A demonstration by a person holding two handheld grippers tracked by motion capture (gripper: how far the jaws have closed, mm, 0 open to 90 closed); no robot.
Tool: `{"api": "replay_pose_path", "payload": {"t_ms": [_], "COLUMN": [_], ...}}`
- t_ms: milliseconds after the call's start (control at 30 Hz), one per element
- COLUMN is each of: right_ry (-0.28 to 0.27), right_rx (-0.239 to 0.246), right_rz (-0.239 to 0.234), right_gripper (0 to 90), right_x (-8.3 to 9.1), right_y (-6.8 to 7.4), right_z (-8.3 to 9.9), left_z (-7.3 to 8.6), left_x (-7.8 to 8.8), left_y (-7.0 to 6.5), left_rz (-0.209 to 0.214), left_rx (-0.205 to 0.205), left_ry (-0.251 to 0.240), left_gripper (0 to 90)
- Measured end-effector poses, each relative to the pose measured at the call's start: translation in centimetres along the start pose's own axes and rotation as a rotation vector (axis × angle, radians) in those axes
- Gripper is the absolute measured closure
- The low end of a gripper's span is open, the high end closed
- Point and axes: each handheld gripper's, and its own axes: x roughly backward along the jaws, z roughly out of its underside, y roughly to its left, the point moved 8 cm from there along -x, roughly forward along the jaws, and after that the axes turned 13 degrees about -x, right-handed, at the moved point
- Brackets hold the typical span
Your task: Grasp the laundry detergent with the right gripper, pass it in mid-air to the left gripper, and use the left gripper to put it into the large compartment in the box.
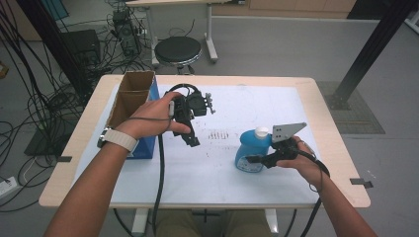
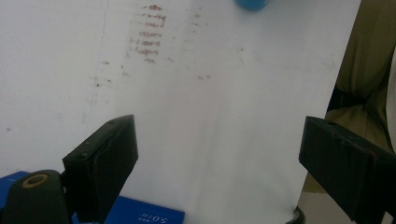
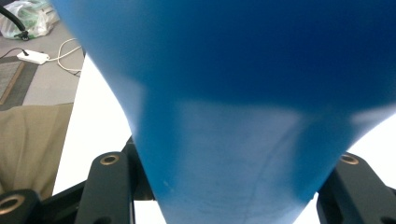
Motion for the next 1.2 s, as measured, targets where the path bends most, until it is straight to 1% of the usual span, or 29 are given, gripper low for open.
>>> {"api": "replay_pose_path", "payload": {"t_ms": [200, 300, 967, 1100, 1133, 1200], "right_ry": [0.001, 0.001, 0.007, 0.009, 0.01, 0.011], "right_rx": [0.0, 0.001, 0.001, 0.0, 0.0, -0.001], "right_rz": [0.001, 0.001, -0.001, -0.002, -0.003, -0.003], "right_gripper": [42.6, 42.6, 42.6, 42.5, 42.6, 42.6], "right_x": [0.0, 0.0, -0.02, -0.03, -0.03, -0.03], "right_y": [0.0, 0.0, -0.02, -0.02, -0.02, -0.01], "right_z": [0.0, 0.0, -0.04, -0.04, -0.05, -0.05], "left_z": [-0.05, 0.01, 0.07, 0.14, 0.16, 0.16], "left_x": [-0.07, -0.24, -0.26, -0.14, -0.14, -0.13], "left_y": [-0.02, -0.09, 0.03, 0.08, 0.09, 0.09], "left_rz": [0.0, 0.008, 0.007, 0.009, 0.006, 0.005], "left_rx": [-0.001, -0.001, 0.005, -0.003, 0.005, 0.005], "left_ry": [0.0, 0.005, 0.003, 0.011, 0.008, 0.007], "left_gripper": [12.1, 12.1, 12.1, 12.1, 12.1, 12.1]}}
